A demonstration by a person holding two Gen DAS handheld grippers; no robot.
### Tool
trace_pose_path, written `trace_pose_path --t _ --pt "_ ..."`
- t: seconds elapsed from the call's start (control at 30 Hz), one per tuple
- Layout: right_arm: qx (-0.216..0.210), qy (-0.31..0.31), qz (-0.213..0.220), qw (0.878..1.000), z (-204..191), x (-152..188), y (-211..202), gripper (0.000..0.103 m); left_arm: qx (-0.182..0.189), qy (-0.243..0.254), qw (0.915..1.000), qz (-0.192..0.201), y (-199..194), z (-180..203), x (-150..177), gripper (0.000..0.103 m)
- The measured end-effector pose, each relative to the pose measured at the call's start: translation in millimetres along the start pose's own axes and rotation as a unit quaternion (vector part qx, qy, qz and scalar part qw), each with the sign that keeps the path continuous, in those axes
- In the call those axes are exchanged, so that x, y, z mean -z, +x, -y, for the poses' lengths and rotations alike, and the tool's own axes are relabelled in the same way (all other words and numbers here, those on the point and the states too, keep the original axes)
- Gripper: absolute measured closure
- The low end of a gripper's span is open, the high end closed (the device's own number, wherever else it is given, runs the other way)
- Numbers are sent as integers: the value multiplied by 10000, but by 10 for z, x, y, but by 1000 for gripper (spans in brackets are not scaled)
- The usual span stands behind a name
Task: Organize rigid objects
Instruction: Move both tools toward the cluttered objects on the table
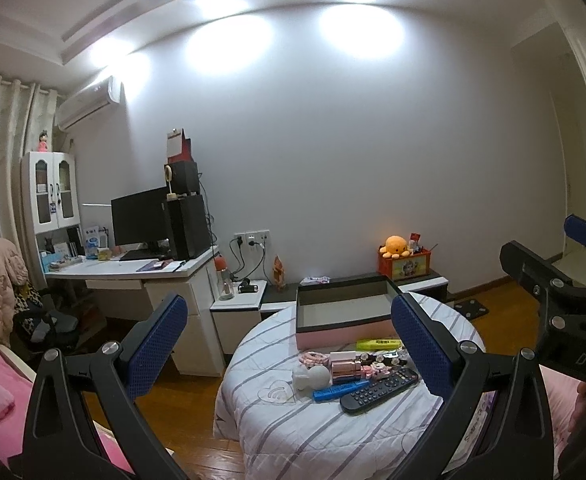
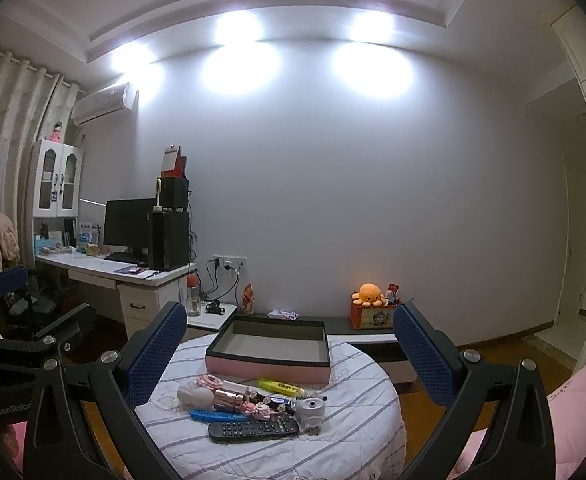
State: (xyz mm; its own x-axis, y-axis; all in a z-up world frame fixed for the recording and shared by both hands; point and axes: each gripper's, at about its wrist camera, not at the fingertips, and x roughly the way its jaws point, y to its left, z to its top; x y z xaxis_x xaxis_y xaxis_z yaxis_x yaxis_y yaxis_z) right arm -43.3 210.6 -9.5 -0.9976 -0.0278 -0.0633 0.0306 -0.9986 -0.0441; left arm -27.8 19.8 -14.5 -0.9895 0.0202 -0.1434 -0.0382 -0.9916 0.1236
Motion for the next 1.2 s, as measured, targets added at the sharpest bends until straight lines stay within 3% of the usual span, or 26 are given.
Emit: trace_pose_path --t 0.67,0.83,1.0,1.2 --pt "20 109 -516 9986 134 288 453 0 132 81 9994 -305 569 209 222 0" --pt "108 129 -768 9969 212 453 660 0 163 265 9970 -709 851 273 386 0" --pt "175 215 -1290 9913 322 756 1022 0 253 235 9923 -1190 1206 300 614 0" --pt "158 225 -1807 9831 410 1079 1389 0 519 233 9812 -1846 1615 358 939 0"
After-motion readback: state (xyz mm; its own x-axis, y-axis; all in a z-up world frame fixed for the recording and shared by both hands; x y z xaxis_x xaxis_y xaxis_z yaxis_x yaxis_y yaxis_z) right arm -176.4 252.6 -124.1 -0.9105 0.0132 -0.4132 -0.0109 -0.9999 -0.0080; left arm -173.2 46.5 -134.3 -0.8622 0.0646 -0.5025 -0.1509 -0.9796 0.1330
